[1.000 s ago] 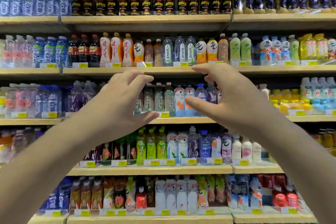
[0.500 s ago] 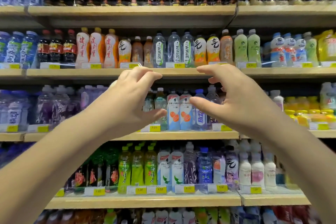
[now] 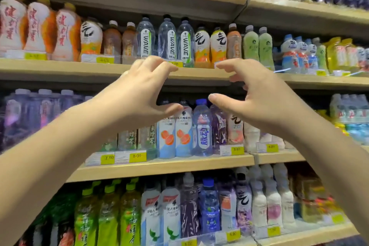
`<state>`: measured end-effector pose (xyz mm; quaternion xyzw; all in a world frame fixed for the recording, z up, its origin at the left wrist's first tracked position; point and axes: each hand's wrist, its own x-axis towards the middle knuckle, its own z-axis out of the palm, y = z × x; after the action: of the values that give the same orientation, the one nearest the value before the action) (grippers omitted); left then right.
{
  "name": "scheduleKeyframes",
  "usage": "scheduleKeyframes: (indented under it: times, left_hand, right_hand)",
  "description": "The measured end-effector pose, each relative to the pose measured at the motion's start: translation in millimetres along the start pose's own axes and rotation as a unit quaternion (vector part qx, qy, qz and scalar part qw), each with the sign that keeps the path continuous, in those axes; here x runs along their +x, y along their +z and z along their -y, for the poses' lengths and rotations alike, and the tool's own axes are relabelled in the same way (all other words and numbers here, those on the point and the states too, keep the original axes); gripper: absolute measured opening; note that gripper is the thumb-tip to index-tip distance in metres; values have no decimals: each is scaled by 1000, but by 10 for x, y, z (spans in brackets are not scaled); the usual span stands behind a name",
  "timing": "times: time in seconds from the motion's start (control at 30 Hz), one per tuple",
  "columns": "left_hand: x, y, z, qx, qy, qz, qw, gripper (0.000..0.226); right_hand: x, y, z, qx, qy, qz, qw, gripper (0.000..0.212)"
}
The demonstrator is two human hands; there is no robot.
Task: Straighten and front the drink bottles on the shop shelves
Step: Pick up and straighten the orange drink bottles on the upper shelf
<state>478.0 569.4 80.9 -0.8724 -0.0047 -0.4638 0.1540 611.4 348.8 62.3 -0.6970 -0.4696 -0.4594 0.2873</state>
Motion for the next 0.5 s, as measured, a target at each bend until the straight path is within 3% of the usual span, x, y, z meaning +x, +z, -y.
scheduleKeyframes:
  times: [0.5]
  left_hand:
    - [1139,988,70,48,17,-43,998,84]
  right_hand:
    - [690,506,-1303,-1,-38,-32,999,64]
